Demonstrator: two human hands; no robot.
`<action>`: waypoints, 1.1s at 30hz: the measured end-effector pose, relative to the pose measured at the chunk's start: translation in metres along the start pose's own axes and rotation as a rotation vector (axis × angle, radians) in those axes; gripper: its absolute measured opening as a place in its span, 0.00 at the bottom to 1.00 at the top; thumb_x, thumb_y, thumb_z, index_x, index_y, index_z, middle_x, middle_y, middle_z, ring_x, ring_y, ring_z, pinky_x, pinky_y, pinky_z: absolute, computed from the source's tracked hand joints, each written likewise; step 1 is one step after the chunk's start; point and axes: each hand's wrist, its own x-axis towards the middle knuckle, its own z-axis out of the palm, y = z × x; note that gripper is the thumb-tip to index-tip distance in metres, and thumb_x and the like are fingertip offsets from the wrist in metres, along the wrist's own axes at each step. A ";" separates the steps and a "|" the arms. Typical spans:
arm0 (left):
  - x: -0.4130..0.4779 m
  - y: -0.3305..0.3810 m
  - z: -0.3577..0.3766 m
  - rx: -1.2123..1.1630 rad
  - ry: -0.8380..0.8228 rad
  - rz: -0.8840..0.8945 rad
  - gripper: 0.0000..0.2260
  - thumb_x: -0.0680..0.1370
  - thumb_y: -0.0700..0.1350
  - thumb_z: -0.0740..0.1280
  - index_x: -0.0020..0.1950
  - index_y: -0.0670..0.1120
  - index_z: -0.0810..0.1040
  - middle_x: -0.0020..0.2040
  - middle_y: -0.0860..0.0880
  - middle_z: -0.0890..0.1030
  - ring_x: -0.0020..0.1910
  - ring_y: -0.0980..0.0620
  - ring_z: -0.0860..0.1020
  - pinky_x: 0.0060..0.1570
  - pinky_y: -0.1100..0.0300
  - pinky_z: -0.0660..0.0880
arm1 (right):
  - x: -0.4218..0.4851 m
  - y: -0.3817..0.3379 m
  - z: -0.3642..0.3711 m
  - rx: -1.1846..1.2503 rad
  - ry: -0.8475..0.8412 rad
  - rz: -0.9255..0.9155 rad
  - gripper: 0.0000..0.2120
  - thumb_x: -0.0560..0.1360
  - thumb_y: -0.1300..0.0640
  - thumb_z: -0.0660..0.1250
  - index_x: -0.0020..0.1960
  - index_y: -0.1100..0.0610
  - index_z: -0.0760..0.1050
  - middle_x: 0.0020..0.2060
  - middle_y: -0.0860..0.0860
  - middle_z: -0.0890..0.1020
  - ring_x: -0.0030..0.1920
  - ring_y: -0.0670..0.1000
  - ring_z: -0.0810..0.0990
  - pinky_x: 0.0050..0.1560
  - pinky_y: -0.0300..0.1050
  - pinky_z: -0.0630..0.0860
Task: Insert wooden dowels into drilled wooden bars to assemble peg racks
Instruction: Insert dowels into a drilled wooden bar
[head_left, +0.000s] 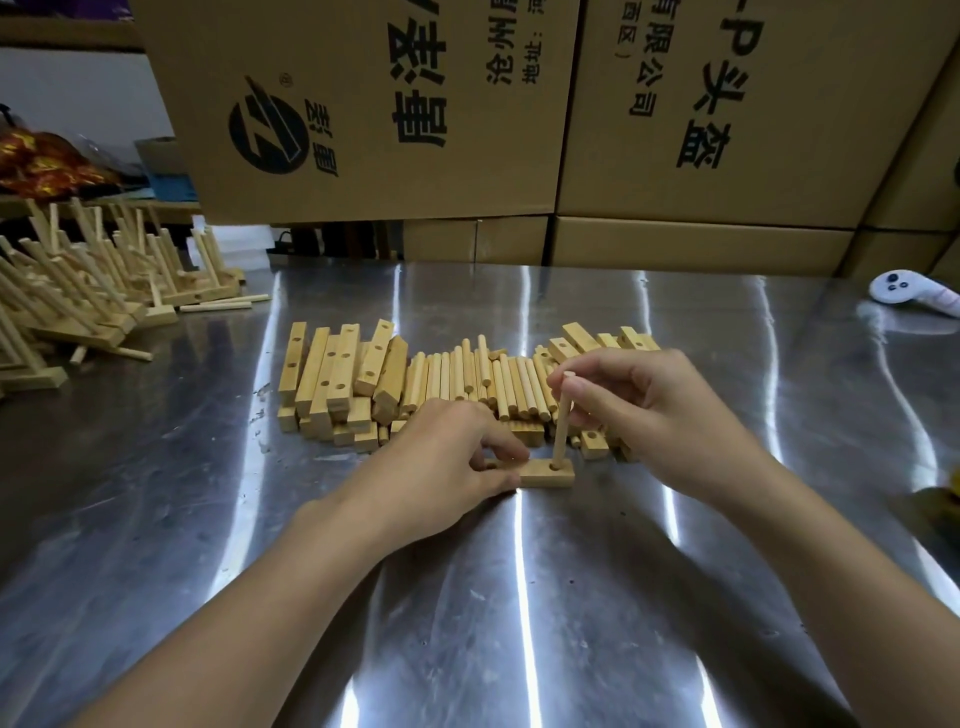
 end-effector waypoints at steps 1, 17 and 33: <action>0.000 0.000 0.000 -0.002 0.003 0.000 0.12 0.79 0.53 0.76 0.63 0.59 0.86 0.47 0.64 0.78 0.44 0.66 0.76 0.38 0.72 0.68 | 0.000 0.000 0.000 -0.002 -0.005 -0.007 0.06 0.82 0.60 0.70 0.55 0.56 0.86 0.42 0.53 0.87 0.43 0.46 0.86 0.47 0.38 0.82; 0.000 -0.003 0.001 -0.051 0.011 -0.011 0.10 0.79 0.53 0.76 0.61 0.59 0.87 0.47 0.61 0.80 0.43 0.62 0.77 0.40 0.69 0.68 | -0.001 -0.002 -0.006 0.049 -0.076 0.009 0.08 0.83 0.64 0.69 0.56 0.60 0.86 0.47 0.52 0.89 0.46 0.50 0.89 0.50 0.39 0.83; -0.001 0.000 -0.001 -0.046 -0.009 -0.020 0.11 0.80 0.52 0.76 0.62 0.59 0.87 0.48 0.60 0.79 0.45 0.61 0.78 0.41 0.68 0.69 | 0.001 -0.001 -0.003 -0.011 -0.080 0.032 0.10 0.76 0.57 0.78 0.56 0.54 0.86 0.46 0.48 0.89 0.50 0.47 0.88 0.53 0.41 0.83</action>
